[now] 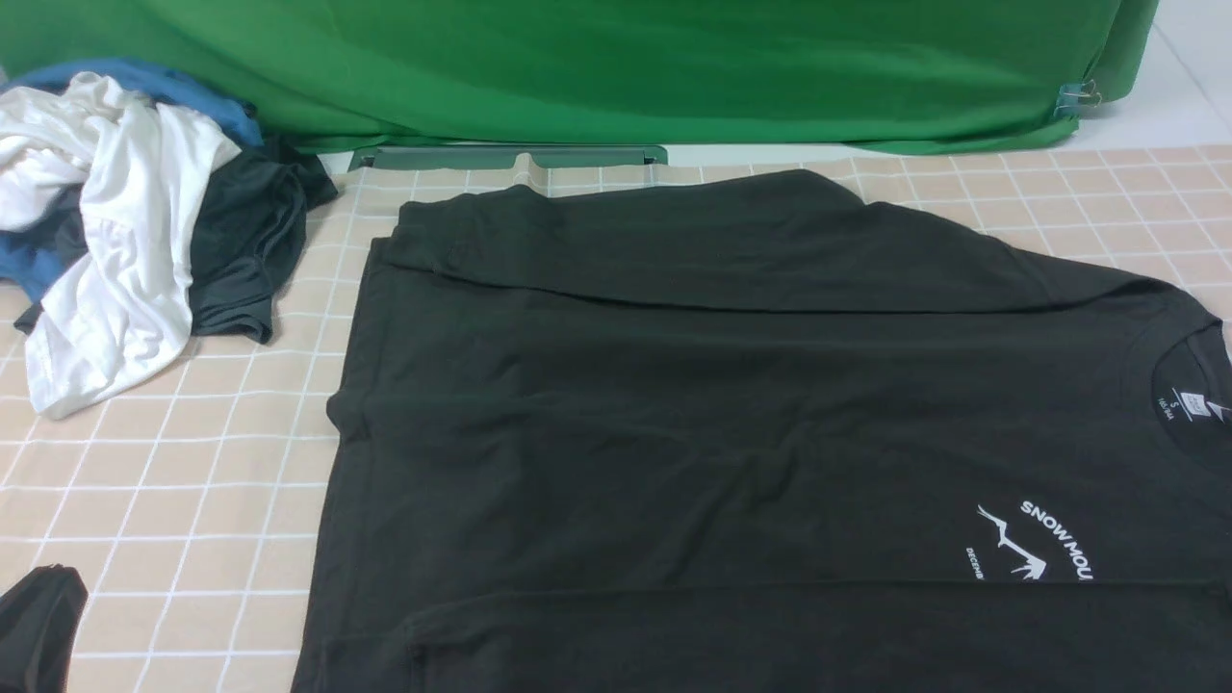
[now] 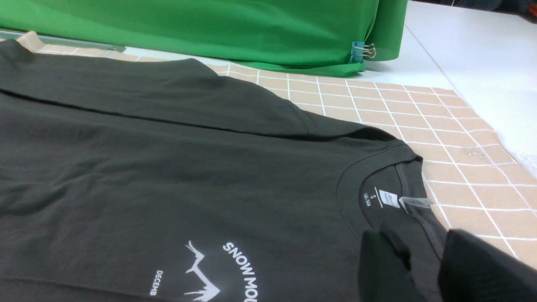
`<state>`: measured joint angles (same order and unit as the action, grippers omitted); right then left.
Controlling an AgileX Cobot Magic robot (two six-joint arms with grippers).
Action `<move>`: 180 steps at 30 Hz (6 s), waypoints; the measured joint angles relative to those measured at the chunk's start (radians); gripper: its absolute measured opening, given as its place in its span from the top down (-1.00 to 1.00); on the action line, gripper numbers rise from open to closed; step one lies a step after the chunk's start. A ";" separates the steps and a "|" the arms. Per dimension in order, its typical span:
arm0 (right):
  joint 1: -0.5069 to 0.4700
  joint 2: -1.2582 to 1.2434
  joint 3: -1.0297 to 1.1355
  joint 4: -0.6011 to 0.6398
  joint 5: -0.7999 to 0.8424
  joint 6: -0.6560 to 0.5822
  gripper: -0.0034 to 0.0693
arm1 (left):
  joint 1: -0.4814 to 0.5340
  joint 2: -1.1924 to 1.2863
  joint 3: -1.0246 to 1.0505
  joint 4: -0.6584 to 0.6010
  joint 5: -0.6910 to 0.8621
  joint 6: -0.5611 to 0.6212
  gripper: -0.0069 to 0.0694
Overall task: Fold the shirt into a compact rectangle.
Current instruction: 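Grasp the left edge of the dark T-shirt lying flat on the table, then fold the left side of the black T-shirt inward over its body, then grab the top left corner of the dark shirt with the left gripper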
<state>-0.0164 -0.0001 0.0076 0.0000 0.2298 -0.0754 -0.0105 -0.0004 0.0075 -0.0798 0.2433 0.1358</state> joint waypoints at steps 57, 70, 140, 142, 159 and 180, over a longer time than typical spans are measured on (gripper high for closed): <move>0.000 0.000 0.000 0.086 -0.309 0.372 0.23 | 0.000 0.969 -0.825 -0.178 0.728 -0.053 0.76; 0.000 0.074 -0.189 0.088 -0.222 0.367 0.68 | -0.229 1.095 -0.587 -0.170 0.645 -0.082 0.78; 0.000 0.565 -0.599 0.195 0.252 -0.008 0.79 | -0.288 1.645 -1.271 0.174 0.643 -0.156 0.73; 0.000 0.565 -0.599 0.197 0.253 -0.008 0.79 | -0.288 1.675 -1.276 0.200 0.639 -0.159 0.73; 0.000 0.565 -0.599 0.213 0.255 -0.008 0.75 | -0.260 1.814 -1.333 0.329 0.474 -0.349 -0.01; 0.000 0.565 -0.599 0.214 0.256 -0.008 0.71 | -0.139 2.292 -1.839 0.085 0.457 -0.241 -0.37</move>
<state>-0.0164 0.5650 -0.5917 0.2142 0.4856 -0.0833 -0.1497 2.2915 -1.8318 0.0053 0.6999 -0.1056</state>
